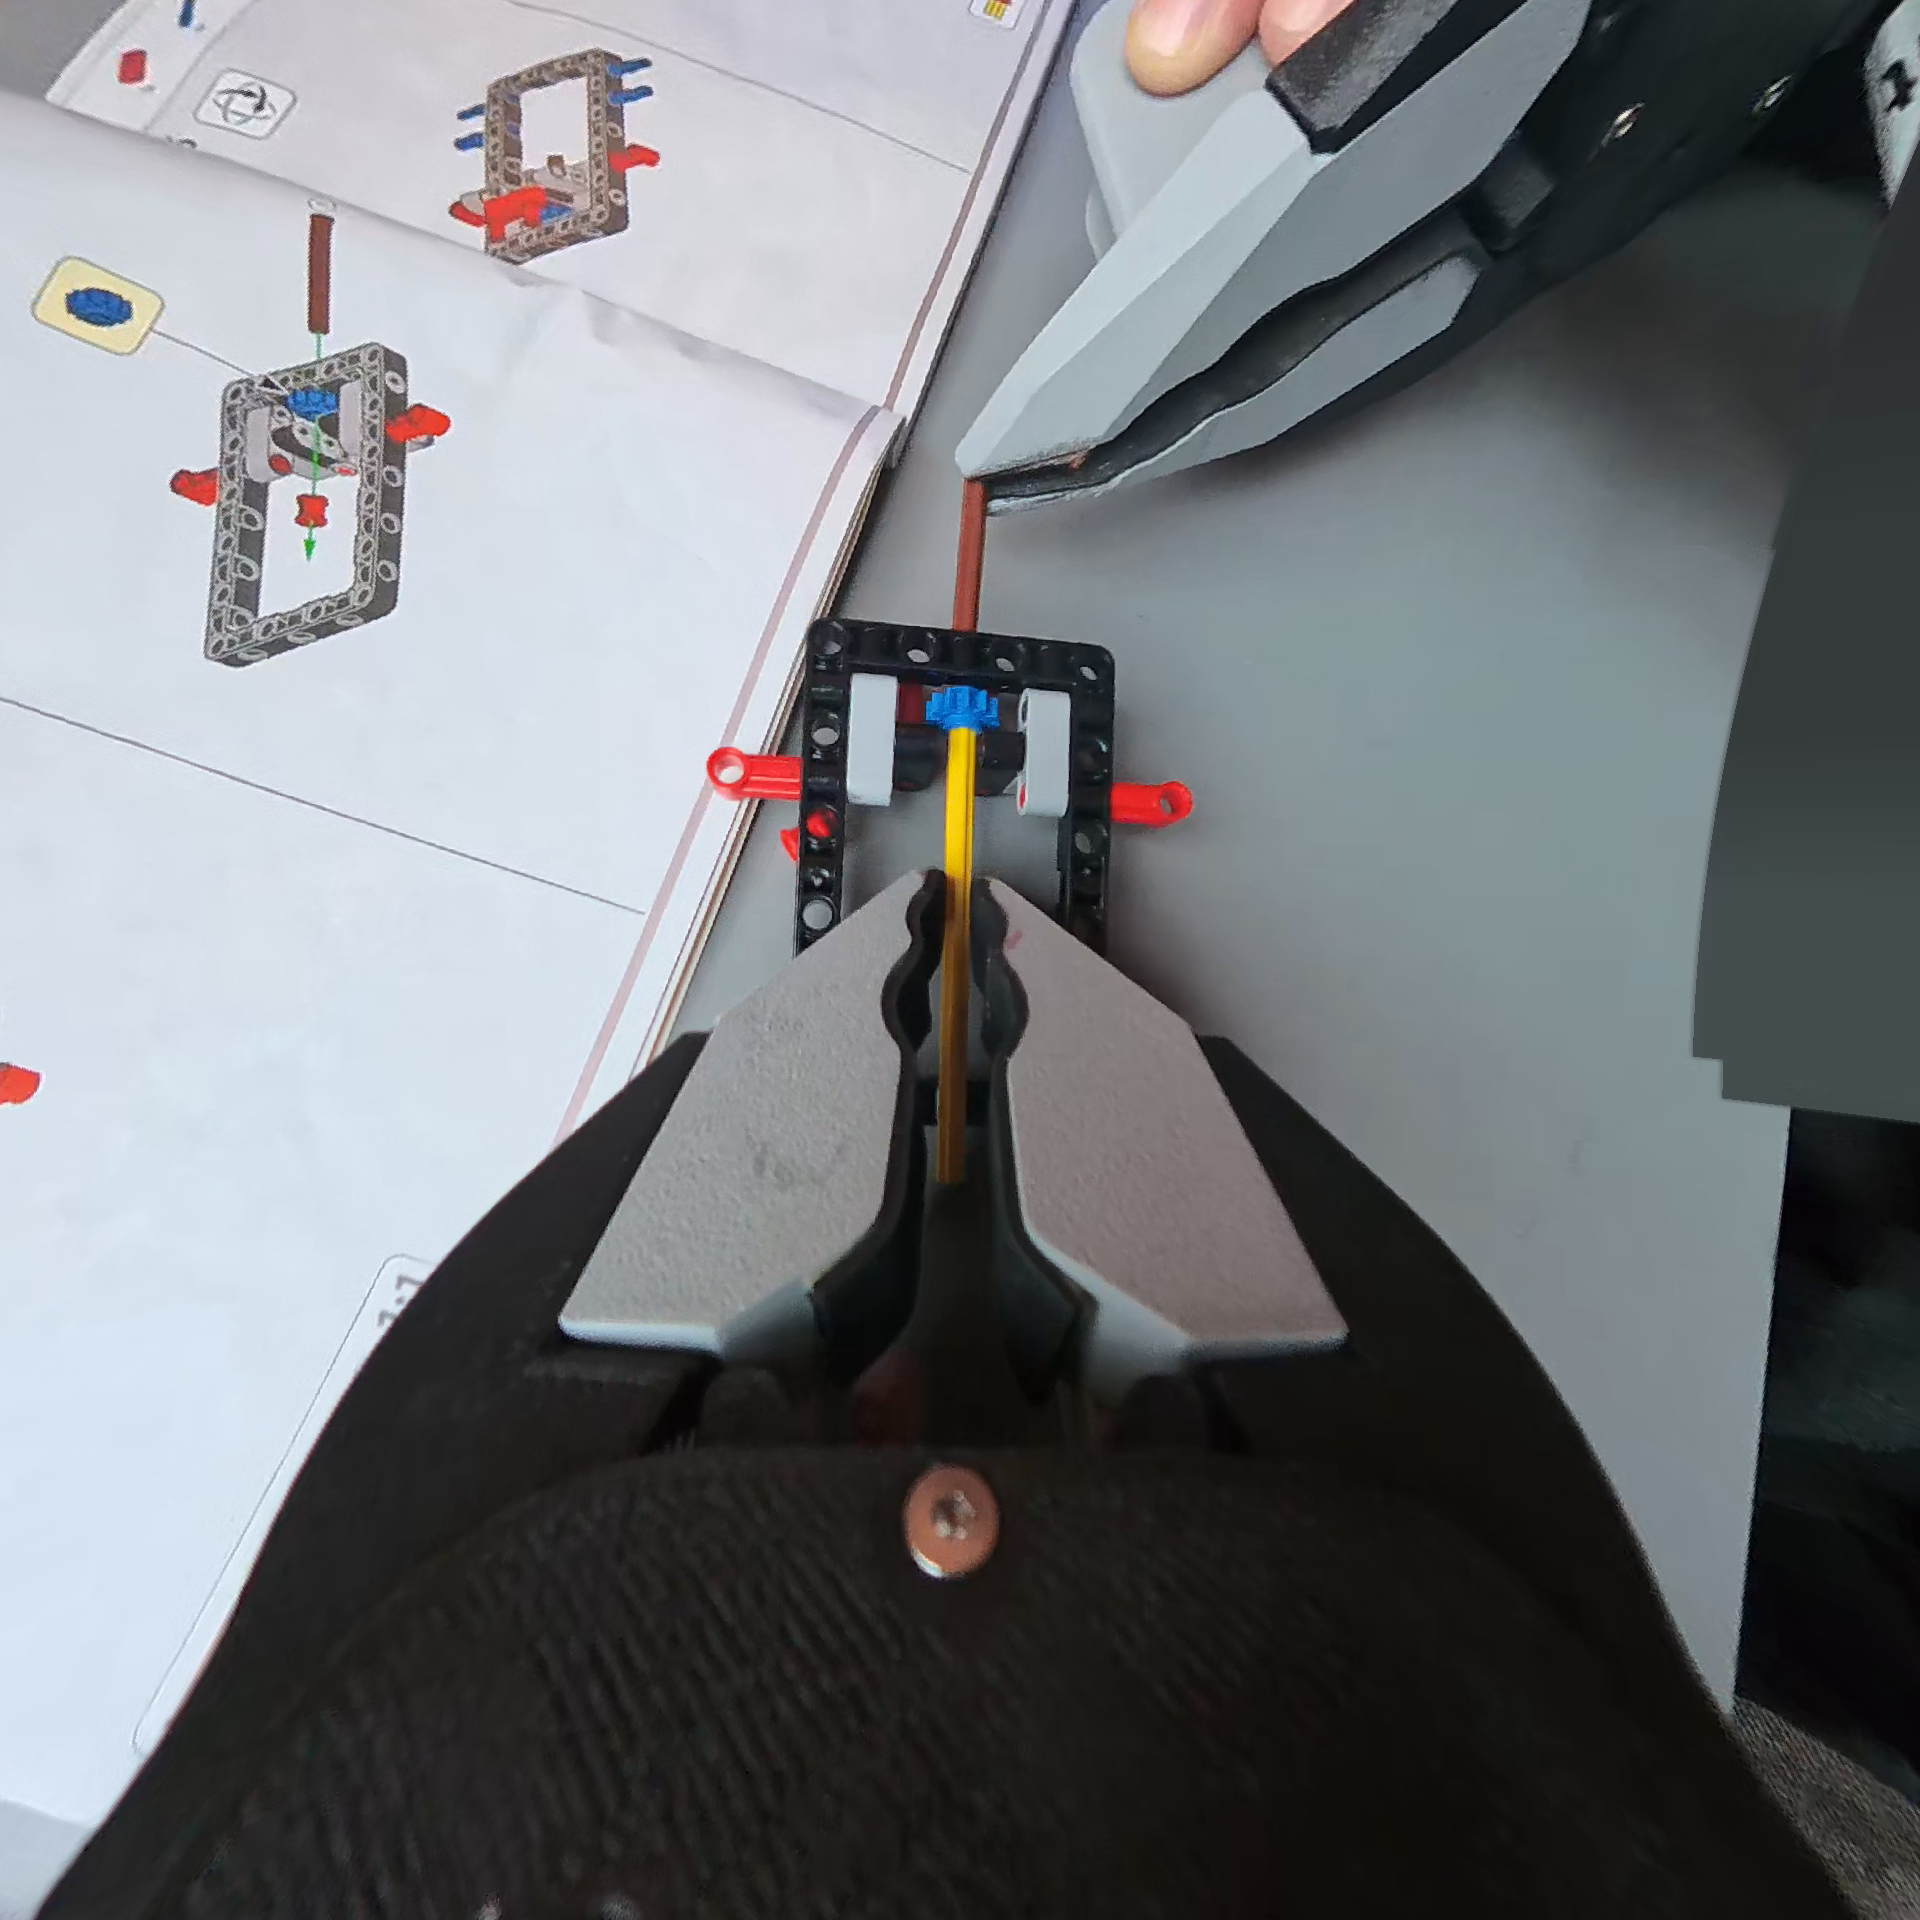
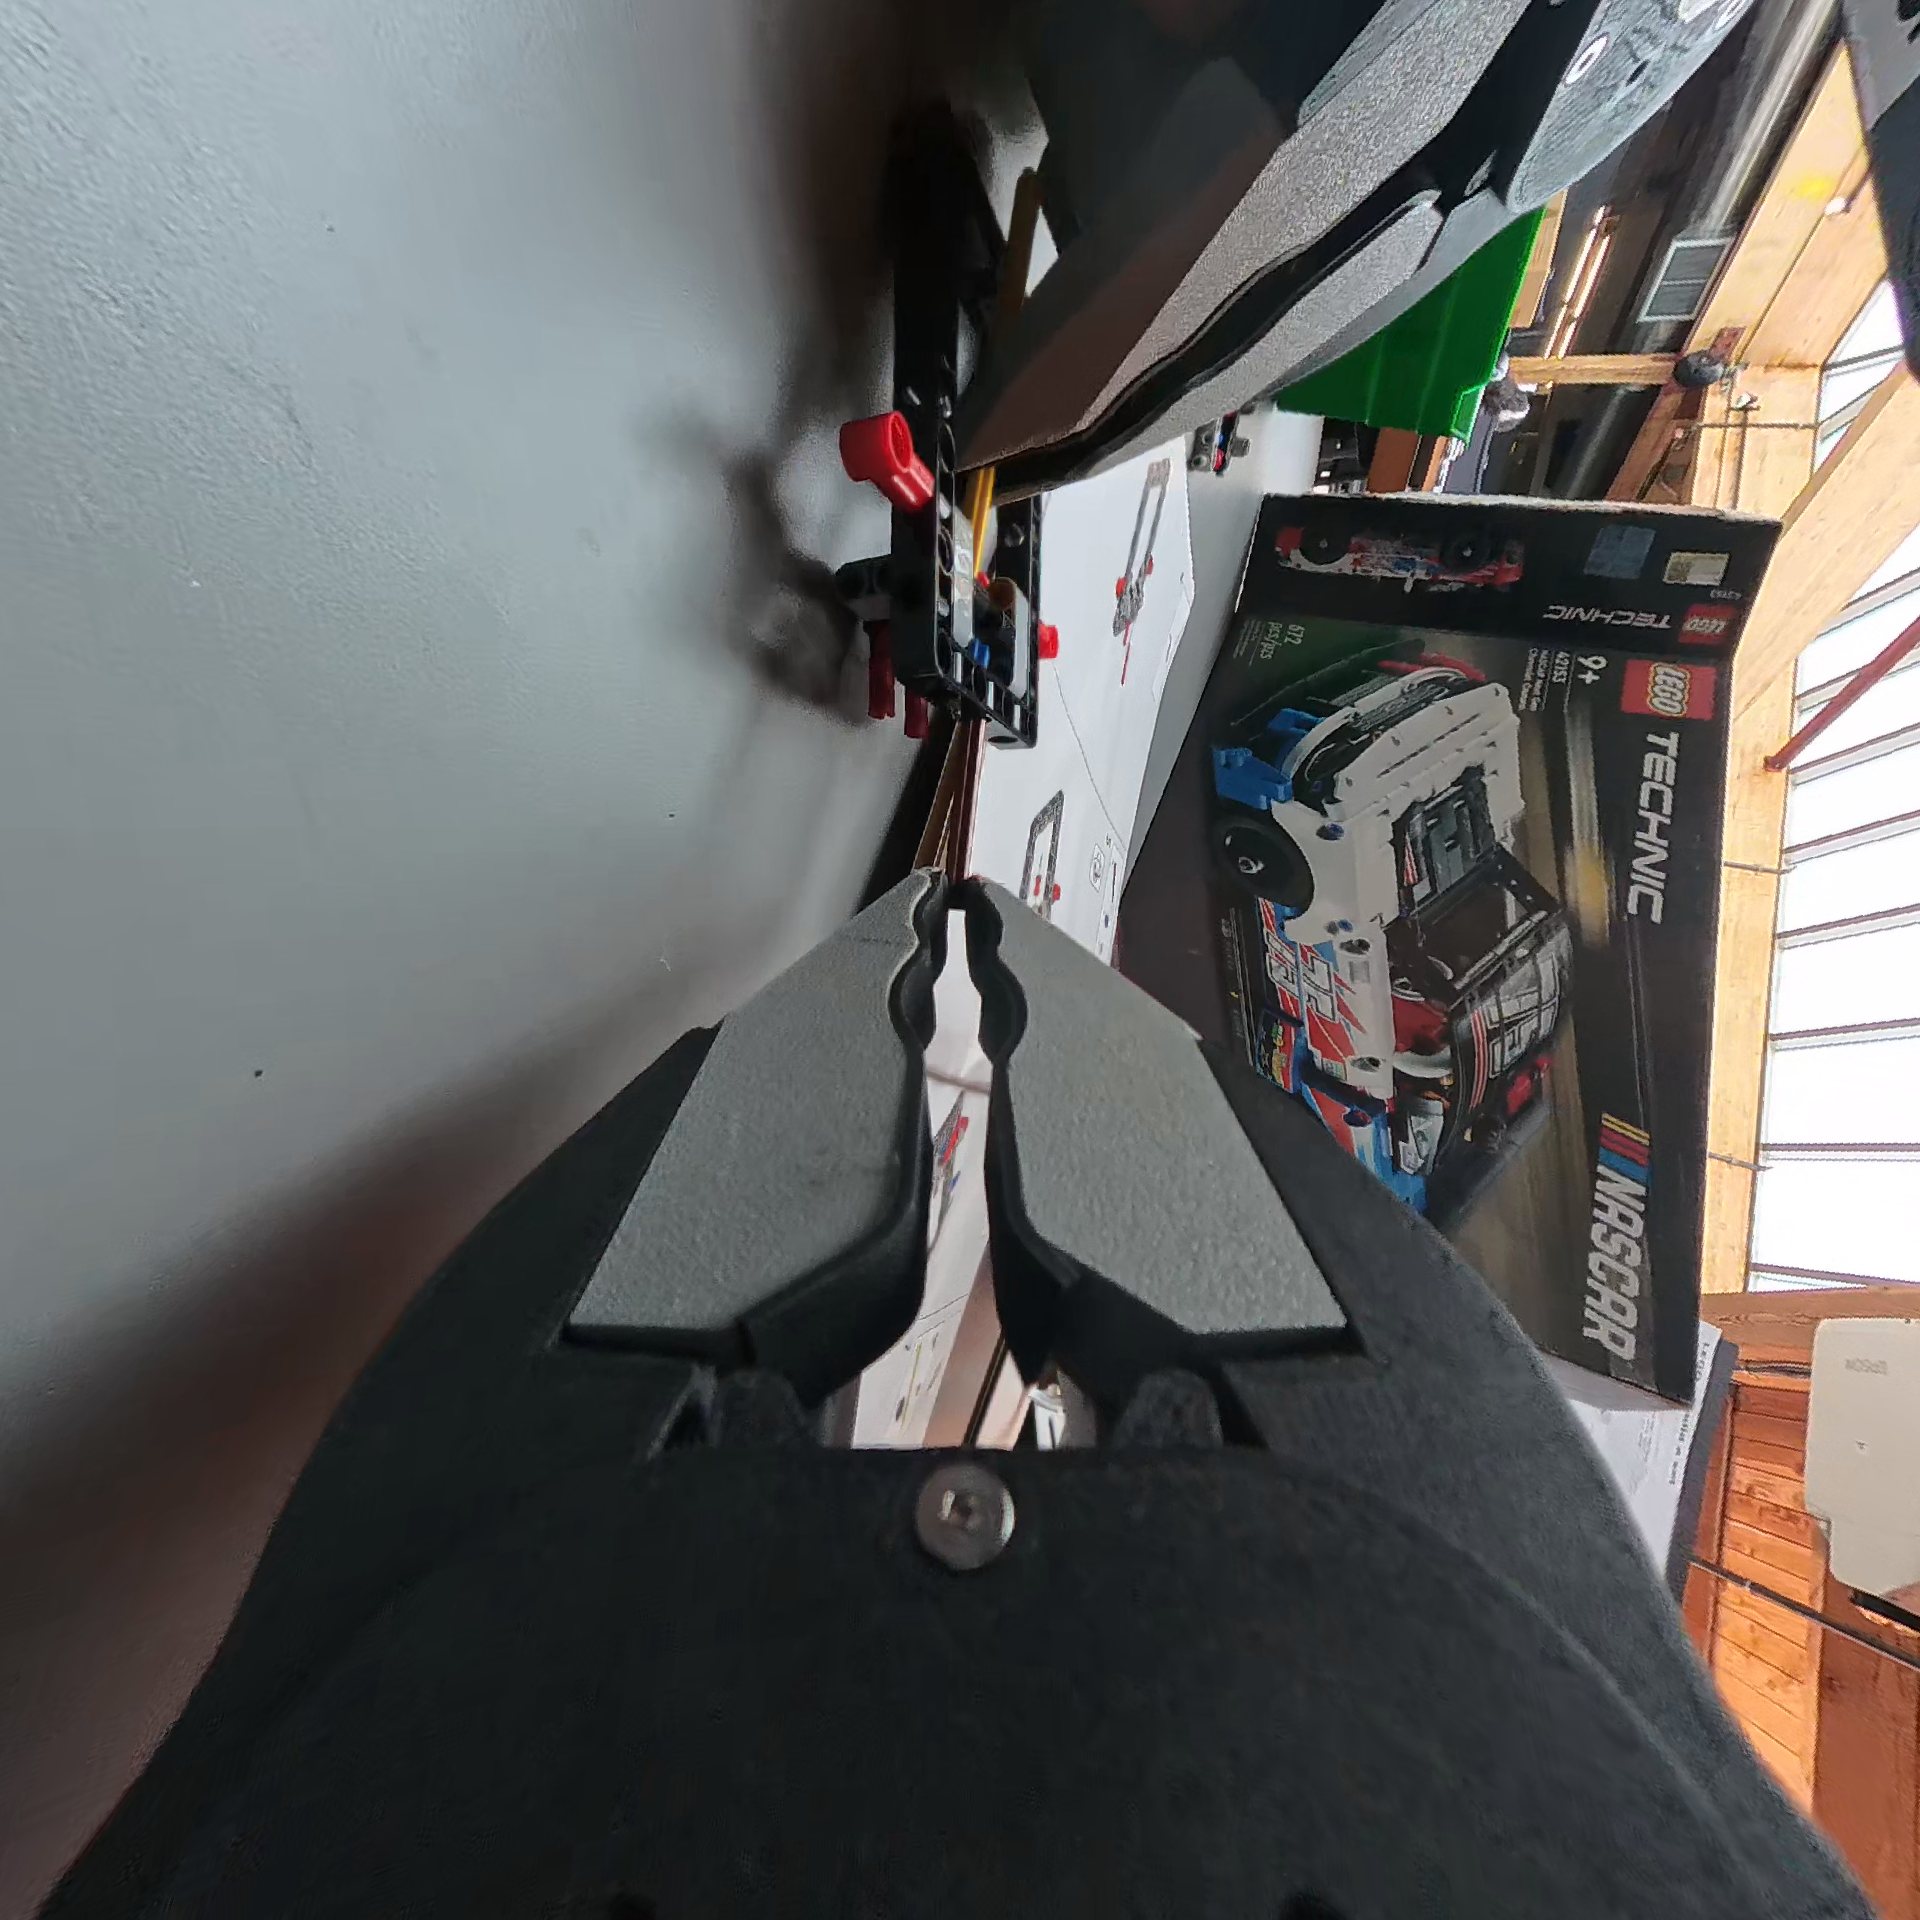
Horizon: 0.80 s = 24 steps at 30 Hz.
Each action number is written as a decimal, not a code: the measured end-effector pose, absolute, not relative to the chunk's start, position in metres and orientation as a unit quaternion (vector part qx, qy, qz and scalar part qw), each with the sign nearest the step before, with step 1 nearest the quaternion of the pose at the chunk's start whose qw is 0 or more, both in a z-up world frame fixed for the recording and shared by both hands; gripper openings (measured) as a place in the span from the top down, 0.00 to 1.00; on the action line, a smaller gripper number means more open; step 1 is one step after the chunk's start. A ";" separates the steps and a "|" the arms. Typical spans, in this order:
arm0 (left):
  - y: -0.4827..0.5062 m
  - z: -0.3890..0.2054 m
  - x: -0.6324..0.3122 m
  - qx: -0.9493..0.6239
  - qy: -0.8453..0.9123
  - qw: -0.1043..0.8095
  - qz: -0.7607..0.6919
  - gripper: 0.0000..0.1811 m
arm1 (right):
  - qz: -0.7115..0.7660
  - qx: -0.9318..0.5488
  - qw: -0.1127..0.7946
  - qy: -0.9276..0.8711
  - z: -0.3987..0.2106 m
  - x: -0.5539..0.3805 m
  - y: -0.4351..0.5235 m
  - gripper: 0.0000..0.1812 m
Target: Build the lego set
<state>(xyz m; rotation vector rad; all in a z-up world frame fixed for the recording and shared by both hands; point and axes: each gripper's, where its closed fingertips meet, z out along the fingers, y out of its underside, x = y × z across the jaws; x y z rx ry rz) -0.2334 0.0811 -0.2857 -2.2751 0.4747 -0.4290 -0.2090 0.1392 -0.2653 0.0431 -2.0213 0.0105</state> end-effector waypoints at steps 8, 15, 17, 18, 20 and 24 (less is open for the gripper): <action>0.070 -0.283 -0.239 -0.896 0.130 0.394 -0.156 0.98 | -0.006 0.049 0.541 -0.839 -0.267 -0.216 0.137 1.00; 0.059 -0.277 -0.237 -0.893 0.089 0.420 -0.132 0.98 | 0.006 0.049 0.540 -0.840 -0.267 -0.218 0.132 1.00; 0.059 -0.274 -0.238 -0.890 0.083 0.428 -0.136 0.98 | 0.008 0.036 0.545 -0.837 -0.262 -0.218 0.133 1.00; 0.059 -0.274 -0.238 -0.889 0.080 0.427 -0.142 0.99 | 0.012 0.034 0.546 -0.837 -0.260 -0.218 0.132 1.00; 0.059 -0.275 -0.238 -0.891 0.078 0.423 -0.149 0.99 | 0.014 0.042 0.549 -0.835 -0.259 -0.216 0.129 1.00; 0.059 -0.277 -0.238 -0.894 0.079 0.415 -0.150 0.98 | 0.007 0.049 0.549 -0.834 -0.261 -0.215 0.127 1.00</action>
